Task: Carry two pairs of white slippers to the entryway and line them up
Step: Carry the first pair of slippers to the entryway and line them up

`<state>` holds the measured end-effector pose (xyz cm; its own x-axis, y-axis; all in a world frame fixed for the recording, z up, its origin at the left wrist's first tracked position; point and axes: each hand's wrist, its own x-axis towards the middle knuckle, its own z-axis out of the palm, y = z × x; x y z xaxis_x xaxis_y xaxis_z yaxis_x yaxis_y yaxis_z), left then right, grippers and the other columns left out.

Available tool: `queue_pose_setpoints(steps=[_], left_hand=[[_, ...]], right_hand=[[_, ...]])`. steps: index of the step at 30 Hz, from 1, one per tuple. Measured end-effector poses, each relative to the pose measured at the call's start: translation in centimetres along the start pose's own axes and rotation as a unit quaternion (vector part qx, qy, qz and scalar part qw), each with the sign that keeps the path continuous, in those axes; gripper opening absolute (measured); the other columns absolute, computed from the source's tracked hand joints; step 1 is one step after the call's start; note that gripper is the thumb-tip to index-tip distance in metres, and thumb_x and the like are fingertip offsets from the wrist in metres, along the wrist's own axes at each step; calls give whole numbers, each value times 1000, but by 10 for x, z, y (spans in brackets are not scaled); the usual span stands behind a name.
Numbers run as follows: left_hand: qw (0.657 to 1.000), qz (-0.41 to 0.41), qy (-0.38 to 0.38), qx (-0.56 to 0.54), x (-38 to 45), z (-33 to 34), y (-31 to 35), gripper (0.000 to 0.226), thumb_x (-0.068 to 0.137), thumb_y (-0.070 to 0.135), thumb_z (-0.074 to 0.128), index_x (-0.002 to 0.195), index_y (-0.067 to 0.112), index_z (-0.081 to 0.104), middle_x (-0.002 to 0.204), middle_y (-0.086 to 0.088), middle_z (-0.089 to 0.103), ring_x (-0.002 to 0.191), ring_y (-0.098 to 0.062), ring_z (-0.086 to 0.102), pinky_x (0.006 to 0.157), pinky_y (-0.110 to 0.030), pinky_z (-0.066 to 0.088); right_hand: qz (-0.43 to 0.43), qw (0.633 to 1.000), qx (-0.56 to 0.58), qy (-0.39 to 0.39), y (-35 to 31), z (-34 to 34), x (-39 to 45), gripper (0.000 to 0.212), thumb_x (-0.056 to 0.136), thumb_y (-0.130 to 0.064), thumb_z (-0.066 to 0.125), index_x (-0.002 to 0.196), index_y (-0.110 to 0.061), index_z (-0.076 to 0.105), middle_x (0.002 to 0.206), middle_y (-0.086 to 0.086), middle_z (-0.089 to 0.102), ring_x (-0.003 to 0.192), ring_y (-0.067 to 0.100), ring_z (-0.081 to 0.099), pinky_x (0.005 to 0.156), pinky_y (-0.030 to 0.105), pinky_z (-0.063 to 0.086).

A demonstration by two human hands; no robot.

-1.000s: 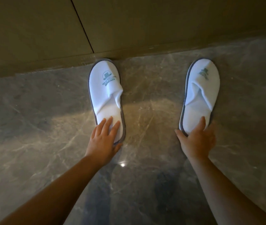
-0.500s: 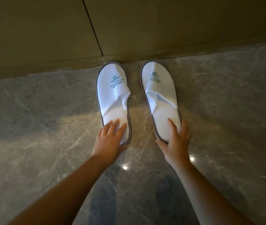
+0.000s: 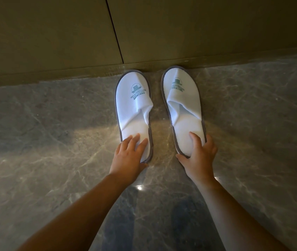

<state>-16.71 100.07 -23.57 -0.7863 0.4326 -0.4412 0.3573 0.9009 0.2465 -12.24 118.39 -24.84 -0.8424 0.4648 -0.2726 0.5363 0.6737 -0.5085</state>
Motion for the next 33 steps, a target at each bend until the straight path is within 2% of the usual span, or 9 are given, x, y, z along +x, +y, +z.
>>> queue_pose_setpoints(steps=[33], left_hand=[[1000, -7, 3, -3, -1, 2, 0, 75, 81, 46, 51, 140, 26, 9, 155, -3, 5, 142, -26, 0, 115, -44, 6]], right_hand=[[4, 1000, -13, 4, -8, 8, -6, 74, 70, -31, 72, 132, -22, 33, 147, 19, 21, 132, 35, 21, 107, 52, 33]])
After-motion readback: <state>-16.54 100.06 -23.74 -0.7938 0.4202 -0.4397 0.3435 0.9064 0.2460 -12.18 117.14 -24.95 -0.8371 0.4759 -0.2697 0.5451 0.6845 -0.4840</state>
